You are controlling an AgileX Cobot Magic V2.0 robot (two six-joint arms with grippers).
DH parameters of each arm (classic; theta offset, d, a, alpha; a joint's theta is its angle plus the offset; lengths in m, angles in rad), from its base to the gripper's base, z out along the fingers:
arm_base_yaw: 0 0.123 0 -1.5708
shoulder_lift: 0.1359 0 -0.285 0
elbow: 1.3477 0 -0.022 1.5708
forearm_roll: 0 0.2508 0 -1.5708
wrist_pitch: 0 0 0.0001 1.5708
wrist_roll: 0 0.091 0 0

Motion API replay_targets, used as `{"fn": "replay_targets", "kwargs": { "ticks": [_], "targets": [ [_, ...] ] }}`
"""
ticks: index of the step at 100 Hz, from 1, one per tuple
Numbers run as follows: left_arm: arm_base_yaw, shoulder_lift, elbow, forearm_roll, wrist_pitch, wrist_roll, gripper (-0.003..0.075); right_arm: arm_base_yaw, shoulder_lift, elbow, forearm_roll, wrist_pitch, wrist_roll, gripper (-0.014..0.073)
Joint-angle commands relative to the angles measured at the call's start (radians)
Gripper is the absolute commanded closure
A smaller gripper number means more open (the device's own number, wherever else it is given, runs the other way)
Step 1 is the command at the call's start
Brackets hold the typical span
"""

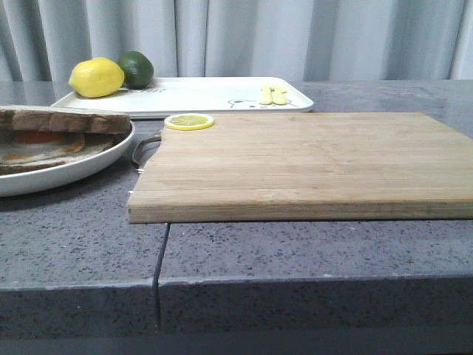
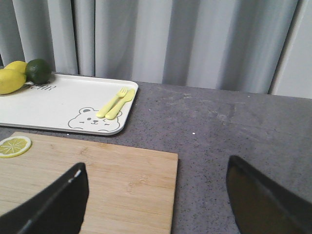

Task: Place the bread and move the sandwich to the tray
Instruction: 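Lower the left gripper to the plate rim and grip it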

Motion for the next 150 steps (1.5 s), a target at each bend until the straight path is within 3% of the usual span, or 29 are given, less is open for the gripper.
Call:
{"fn": "replay_targets", "kwargs": {
  "ticks": [1, 68, 134, 150],
  "targets": [
    [0.003, -0.005, -0.025, -0.011, -0.049, -0.01, 0.0167, -0.005, 0.004, -0.025, -0.015, -0.071, -0.003, 0.0019],
    [0.003, 0.048, -0.025, -0.011, -0.045, -0.01, 0.0185, -0.005, 0.004, -0.025, -0.015, -0.071, -0.003, 0.0019],
    [0.003, 0.048, -0.025, -0.058, -0.045, -0.01, 0.074, -0.005, 0.004, -0.025, -0.015, -0.074, -0.003, 0.0019],
    [0.003, 0.048, -0.025, -0.08, -0.045, -0.01, 0.0739, -0.005, 0.004, -0.025, -0.015, -0.075, -0.003, 0.0019]
  ]
}}
